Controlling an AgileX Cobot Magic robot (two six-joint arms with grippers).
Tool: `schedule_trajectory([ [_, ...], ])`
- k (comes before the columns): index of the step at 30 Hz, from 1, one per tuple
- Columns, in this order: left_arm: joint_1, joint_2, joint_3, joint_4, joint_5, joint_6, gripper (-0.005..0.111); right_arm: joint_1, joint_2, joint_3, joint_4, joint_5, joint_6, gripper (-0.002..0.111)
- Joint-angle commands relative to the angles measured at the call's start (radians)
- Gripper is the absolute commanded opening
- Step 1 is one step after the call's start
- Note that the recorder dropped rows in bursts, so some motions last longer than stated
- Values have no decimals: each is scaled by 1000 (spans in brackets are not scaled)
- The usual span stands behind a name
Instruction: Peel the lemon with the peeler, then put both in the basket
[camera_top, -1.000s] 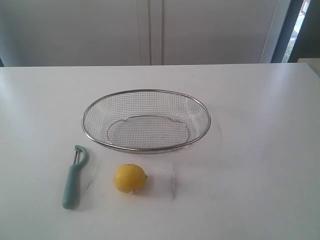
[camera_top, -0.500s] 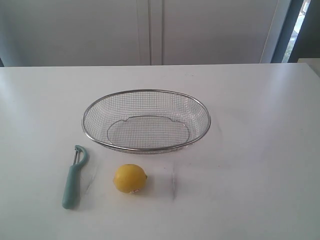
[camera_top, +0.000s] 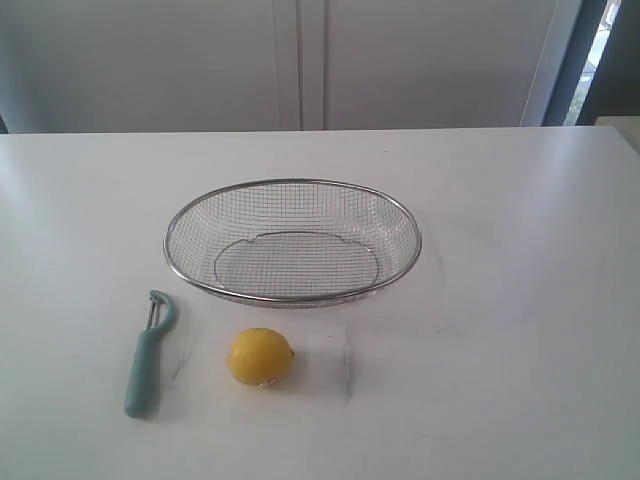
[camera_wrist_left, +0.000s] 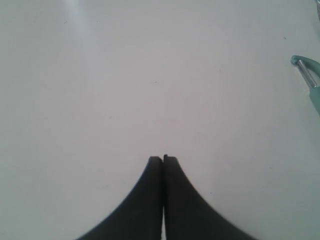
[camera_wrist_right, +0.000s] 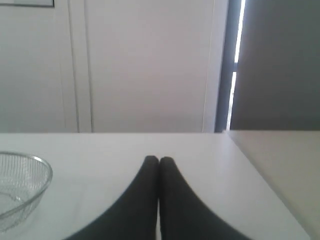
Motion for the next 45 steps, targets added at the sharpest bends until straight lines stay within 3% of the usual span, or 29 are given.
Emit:
schedule_trajectory([
  [1,2,1,10,6,7,-3,0,-6,-5,5,-5,-127,-1,0],
  [28,2,1,10,6,7,-3,0,-6,-5,5,-3,-149,-1,0],
  [39,2,1,10,6,7,-3,0,-6,-5,-184,-3,118,1,0],
  [45,2,1,10,6,7,-3,0,-6,-5,-217,-3,121,1,0],
])
